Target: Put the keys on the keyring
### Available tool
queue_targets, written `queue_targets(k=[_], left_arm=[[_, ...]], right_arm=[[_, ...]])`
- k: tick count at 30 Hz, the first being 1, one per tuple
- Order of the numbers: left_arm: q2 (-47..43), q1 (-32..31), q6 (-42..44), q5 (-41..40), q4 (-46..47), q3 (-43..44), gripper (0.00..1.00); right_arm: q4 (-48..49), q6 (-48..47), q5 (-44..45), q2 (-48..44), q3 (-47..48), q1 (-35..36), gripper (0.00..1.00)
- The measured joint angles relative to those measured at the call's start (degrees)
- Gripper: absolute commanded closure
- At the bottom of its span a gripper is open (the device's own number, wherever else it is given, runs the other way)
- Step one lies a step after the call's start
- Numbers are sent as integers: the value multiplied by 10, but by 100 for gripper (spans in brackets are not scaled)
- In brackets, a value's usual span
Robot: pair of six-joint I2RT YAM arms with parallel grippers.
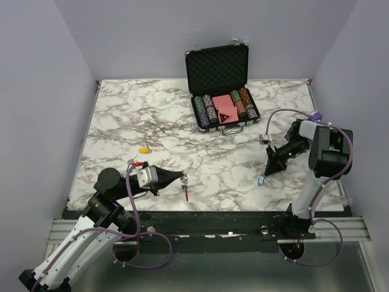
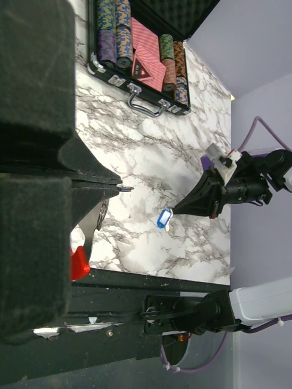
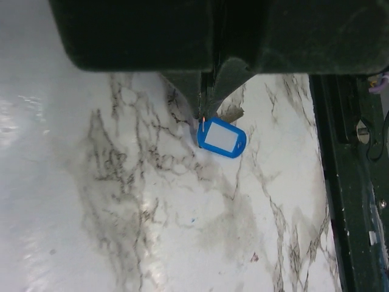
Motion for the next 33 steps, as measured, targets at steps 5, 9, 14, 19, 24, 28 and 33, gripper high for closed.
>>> queue_targets(k=[5, 9, 14, 19, 24, 28, 33], left_arm=[[0, 0, 0, 0, 0, 0, 100], [-2, 0, -4, 0, 7, 0, 100], [11, 0, -30, 0, 58, 0, 100], [83, 0, -42, -3, 101, 34, 100], [134, 0, -34, -8, 124, 90, 100], [152, 0, -19, -18, 145, 99, 100], [165, 0, -10, -20, 163, 99, 100]], right_arm=[[-21, 15, -35, -21, 70, 0, 99], [-24, 46, -62, -99, 108, 9, 99], [-28, 103, -108, -194, 179, 70, 99], [-2, 217, -198, -244, 234, 191, 99], [139, 407, -214, -284, 224, 291, 99], [148, 433, -209, -259, 303, 348, 99], [144, 411, -188, -231, 349, 399, 99]])
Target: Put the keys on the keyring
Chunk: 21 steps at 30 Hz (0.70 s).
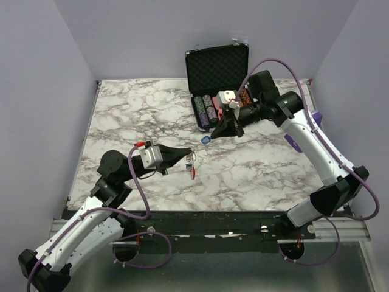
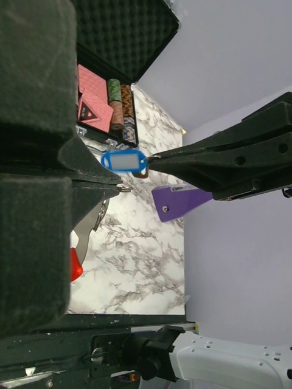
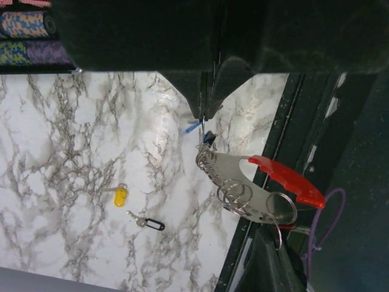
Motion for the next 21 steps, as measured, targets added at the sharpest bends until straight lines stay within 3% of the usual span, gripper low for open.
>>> queue_targets(k=[14, 21], left_arm=[[58, 0, 41, 42, 6, -38, 100], [73, 0, 60, 42, -47, -22, 100]], right_arm=[[-101, -96, 33, 37, 28, 26, 99], [-113, -109, 21, 44, 3, 26, 99]])
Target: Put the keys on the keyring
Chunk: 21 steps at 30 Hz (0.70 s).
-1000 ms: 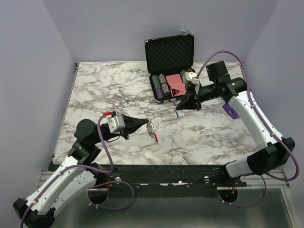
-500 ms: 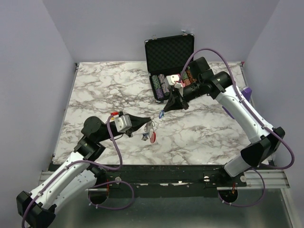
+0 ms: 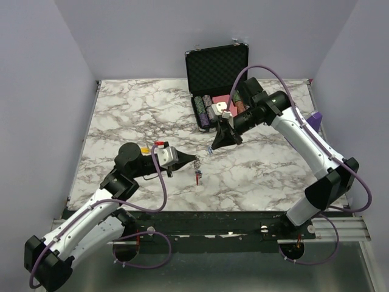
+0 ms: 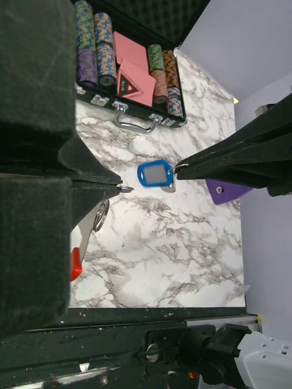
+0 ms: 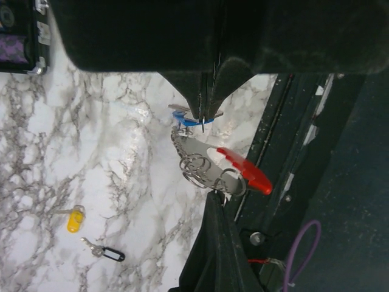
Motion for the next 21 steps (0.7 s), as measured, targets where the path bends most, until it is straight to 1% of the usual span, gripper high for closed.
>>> queue_targets(k=[5, 9, 16, 21], left_arm=[[-33, -5, 52, -21, -3, -18, 100], [-25, -6, 60, -27, -1, -20, 100], [10, -6, 25, -40, 1, -19, 100], [14, -6, -28, -64, 19, -19, 100]], right_arm=[[3, 11, -27, 17, -24, 2, 99], [9, 19, -40, 33, -27, 8, 99], [12, 29, -56, 42, -33, 23, 99], [24, 39, -56, 44, -37, 25, 99]])
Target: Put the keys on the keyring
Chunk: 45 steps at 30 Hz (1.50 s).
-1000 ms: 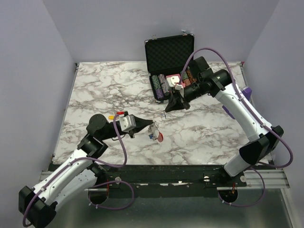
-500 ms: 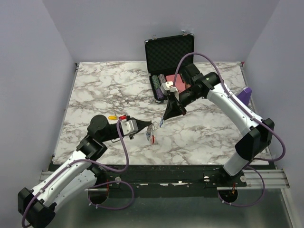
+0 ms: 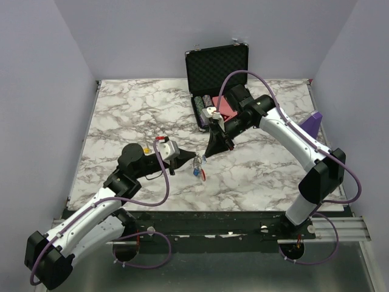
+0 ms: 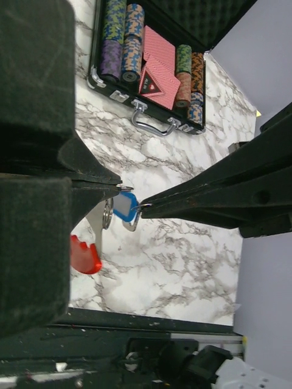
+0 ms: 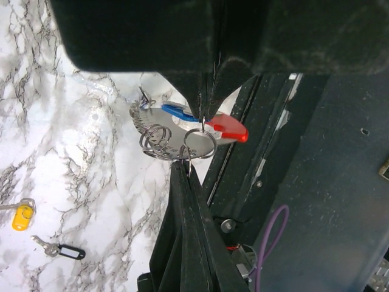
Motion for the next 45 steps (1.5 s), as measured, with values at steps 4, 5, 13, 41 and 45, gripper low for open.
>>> queue_targets(k=[4, 5, 13, 41, 45], left_arm=[[-3, 0, -81, -25, 40, -7, 100], [-6, 1, -104, -31, 57, -15, 100], [-28, 7, -257, -61, 187, -115, 100], [-6, 9, -364, -81, 334, -154, 100], [-8, 9, -366, -81, 334, -155, 100]], right_arm=[[11, 9, 2, 0, -4, 0, 99], [14, 10, 1, 0, -5, 0, 99], [24, 18, 0, 0, -8, 1, 100], [88, 89, -19, 0, -28, 18, 99], [93, 99, -19, 0, -28, 18, 99]])
